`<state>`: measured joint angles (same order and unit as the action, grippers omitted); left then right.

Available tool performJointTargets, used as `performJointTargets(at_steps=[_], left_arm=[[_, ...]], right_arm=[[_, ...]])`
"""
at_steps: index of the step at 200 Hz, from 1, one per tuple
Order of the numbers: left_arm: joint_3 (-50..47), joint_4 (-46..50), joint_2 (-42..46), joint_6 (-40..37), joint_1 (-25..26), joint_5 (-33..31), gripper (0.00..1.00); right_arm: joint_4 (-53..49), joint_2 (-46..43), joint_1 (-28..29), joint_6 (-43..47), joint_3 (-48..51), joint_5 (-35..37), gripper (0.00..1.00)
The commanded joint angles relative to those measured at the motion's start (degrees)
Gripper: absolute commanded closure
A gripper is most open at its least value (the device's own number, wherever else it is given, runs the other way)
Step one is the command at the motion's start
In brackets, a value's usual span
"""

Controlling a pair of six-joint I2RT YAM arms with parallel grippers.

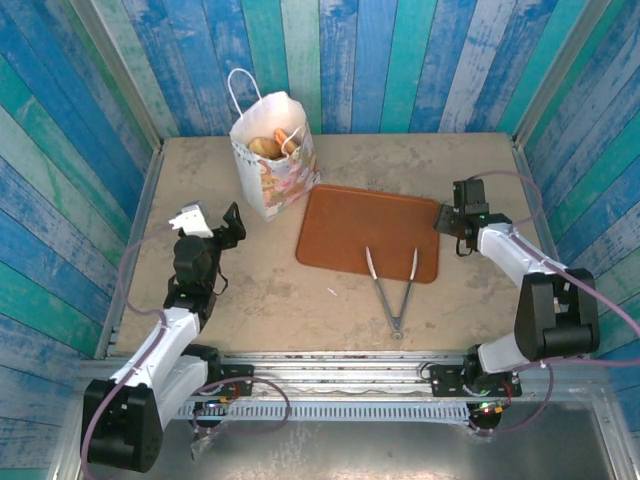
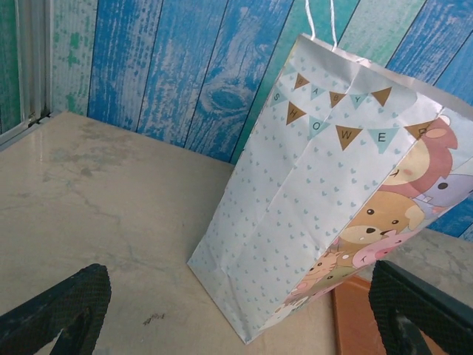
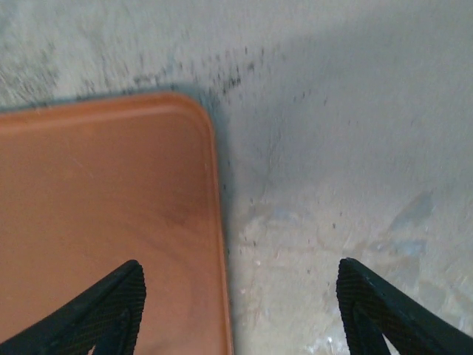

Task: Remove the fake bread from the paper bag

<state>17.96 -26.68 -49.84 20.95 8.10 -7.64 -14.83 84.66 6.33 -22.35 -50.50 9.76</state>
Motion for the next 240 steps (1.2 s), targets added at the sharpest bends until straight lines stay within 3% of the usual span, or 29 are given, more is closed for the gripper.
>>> performJointTargets(at_steps=[1, 27, 57, 85, 130, 172, 202, 240], left_arm=[[1.9, 1.9, 1.8, 1.6, 0.1, -1.0, 0.06], [3.2, 3.3, 2.2, 2.1, 0.2, -2.0, 0.06], [8.5, 7.8, 0.2, 6.2, 0.1, -7.3, 0.06], [16.0, 13.1, -3.7, 6.6, 0.1, -6.2, 0.06], [21.8, 14.3, -8.2, 6.0, 0.1, -6.0, 0.06], [27.5, 14.8, -12.4, 3.7, 0.1, -5.7, 0.06], [31.8, 15.6, -15.6, 2.5, 0.1, -5.1, 0.06], [36.0, 15.2, -19.5, 1.2, 0.1, -4.9, 0.06]], right_arm=[[-5.5, 2.0, -0.5, -2.6, -1.5, -2.4, 0.36], [-5.5, 5.2, -1.0, -2.0, -1.7, -5.4, 0.39], [-5.3, 8.8, -1.0, -0.6, -2.7, -7.2, 0.42], [-5.5, 12.4, -1.1, 1.9, -4.9, -9.1, 0.50], [-10.6, 19.1, -1.1, 8.1, -12.0, -10.0, 0.76], [-14.0, 22.3, -1.0, 12.9, -15.3, -9.6, 0.91], [-14.3, 22.9, -1.0, 15.4, -16.1, -9.2, 0.99], [-14.9, 23.9, -0.4, 18.0, -18.2, -9.1, 0.99]])
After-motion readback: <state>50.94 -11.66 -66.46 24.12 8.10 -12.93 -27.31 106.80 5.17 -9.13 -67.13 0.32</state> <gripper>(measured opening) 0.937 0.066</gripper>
